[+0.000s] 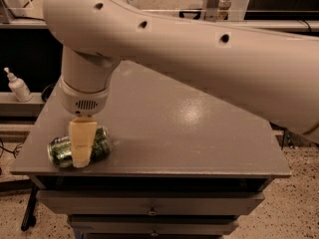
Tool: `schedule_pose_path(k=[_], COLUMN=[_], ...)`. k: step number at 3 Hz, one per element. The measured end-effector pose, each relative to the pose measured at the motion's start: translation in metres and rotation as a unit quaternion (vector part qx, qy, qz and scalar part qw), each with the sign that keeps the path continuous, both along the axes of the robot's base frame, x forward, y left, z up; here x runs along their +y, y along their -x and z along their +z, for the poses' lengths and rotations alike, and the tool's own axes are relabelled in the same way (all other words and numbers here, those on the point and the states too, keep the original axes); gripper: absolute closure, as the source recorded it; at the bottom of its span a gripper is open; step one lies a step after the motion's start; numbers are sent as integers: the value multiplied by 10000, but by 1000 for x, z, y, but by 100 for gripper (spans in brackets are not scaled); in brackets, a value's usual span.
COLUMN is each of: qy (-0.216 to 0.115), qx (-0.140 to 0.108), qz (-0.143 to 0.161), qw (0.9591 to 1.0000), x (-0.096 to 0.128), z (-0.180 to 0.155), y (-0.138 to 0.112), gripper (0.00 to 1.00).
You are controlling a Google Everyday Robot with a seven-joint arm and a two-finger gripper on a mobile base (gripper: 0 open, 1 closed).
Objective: Move green can near 7up can
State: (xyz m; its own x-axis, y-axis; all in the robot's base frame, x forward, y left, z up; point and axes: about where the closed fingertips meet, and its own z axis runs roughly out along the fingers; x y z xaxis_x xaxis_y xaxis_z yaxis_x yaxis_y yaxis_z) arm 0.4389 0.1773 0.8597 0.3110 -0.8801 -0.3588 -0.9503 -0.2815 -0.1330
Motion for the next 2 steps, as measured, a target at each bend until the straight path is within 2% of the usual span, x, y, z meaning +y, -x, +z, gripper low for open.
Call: schedule_pose_path(k=[1,2], qy=[-5,-6], qx=[173,293], qz=[-121,-289], qw=[9998,9992], x=[5,2], z=[-16,-28], y=[12,20], gripper=[0,18])
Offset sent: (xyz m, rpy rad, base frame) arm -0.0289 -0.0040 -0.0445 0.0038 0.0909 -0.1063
